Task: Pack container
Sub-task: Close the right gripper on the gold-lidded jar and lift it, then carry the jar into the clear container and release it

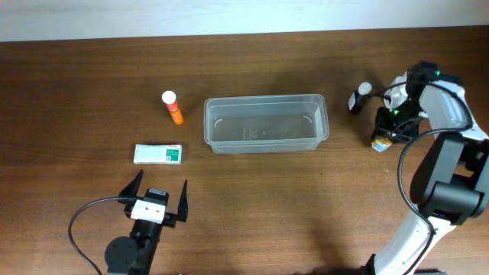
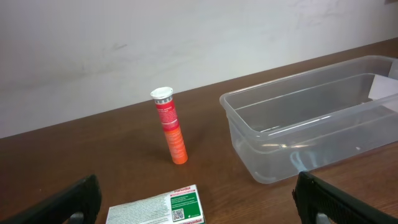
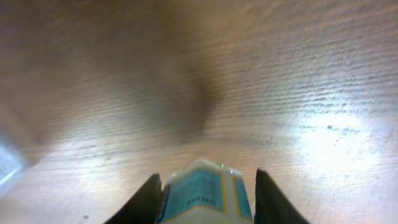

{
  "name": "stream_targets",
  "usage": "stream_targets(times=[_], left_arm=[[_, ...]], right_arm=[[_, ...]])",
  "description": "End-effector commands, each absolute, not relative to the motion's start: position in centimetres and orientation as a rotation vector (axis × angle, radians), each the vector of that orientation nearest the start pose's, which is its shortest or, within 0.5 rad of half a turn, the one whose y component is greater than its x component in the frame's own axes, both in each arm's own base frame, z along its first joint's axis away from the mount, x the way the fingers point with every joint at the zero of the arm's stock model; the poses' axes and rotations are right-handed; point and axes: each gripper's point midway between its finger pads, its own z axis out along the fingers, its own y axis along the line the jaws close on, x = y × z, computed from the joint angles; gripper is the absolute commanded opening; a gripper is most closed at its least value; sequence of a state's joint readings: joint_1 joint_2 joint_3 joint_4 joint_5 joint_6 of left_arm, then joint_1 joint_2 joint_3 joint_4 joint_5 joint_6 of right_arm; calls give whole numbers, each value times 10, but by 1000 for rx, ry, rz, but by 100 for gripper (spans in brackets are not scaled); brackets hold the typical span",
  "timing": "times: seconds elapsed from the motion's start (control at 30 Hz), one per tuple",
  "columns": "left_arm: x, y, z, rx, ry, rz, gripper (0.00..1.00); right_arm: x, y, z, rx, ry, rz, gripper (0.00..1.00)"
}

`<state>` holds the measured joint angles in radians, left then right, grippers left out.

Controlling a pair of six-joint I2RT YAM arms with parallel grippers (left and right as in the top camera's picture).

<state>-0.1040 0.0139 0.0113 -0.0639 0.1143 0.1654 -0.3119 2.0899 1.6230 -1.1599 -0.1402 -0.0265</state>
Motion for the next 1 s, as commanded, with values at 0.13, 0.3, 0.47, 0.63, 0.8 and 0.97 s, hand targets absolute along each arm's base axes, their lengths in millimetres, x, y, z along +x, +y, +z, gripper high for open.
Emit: stream_targets(times=[0.13, 0.3, 0.47, 0.63, 0.8, 0.97], left_arm=[[242, -43, 159, 310, 1608, -25, 99], [242, -43, 159, 310, 1608, -25, 99], [242, -43, 159, 310, 1608, -25, 99], [242, -43, 159, 310, 1608, -25, 99], [242, -43, 159, 310, 1608, -25, 99], [242, -43, 159, 310, 1608, -25, 99]], right_arm=[[387, -67, 124, 455, 3028, 506, 31], [380, -53, 167, 414, 3029, 535, 32], [384, -22, 188, 276, 3013, 523, 32], [394, 26, 188, 77, 3006, 518, 36], [406, 64, 186, 10, 2981, 423, 36], [417, 109, 185, -91, 2931, 409, 35]])
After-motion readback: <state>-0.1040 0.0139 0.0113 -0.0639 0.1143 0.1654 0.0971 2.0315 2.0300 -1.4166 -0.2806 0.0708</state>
